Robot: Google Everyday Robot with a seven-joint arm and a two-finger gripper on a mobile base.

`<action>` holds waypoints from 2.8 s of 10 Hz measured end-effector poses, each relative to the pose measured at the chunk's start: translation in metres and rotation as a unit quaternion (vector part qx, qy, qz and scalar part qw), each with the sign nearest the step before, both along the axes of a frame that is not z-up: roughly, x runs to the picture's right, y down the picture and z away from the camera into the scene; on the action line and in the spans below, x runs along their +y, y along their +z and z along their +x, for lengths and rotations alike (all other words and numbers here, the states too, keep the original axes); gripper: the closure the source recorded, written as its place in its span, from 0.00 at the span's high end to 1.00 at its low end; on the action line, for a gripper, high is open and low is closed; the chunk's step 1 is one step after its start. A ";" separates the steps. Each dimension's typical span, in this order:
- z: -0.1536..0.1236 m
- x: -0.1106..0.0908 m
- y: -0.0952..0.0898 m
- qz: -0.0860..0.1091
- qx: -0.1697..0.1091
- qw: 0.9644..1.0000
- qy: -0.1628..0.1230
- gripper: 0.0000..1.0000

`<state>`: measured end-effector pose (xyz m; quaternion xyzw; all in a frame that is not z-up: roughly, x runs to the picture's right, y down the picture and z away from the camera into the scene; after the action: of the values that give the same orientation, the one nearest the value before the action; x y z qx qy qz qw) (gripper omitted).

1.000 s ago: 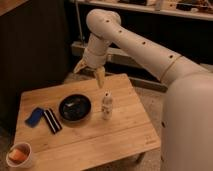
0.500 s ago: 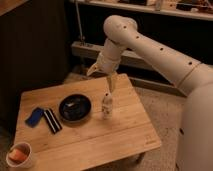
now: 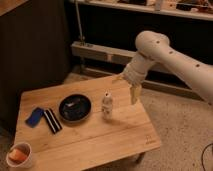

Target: Move the arm in a circular motion

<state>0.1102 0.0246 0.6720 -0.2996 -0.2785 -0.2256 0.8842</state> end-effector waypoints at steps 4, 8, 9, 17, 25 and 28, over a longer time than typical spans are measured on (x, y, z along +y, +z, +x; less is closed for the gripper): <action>0.063 0.076 -0.046 0.005 0.011 1.000 0.025 0.80; 0.054 0.115 -0.097 0.027 -0.042 0.999 -0.016 0.80; 0.042 0.118 -0.106 0.036 -0.059 0.997 -0.030 0.80; -0.152 0.087 -0.132 0.102 -0.223 0.955 -0.169 0.80; -0.248 -0.008 -0.066 0.146 -0.213 0.944 -0.205 0.80; -0.209 -0.061 -0.029 0.158 -0.184 0.951 -0.191 0.80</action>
<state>-0.0986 -0.0360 0.6426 -0.1573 -0.3347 -0.4828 0.7938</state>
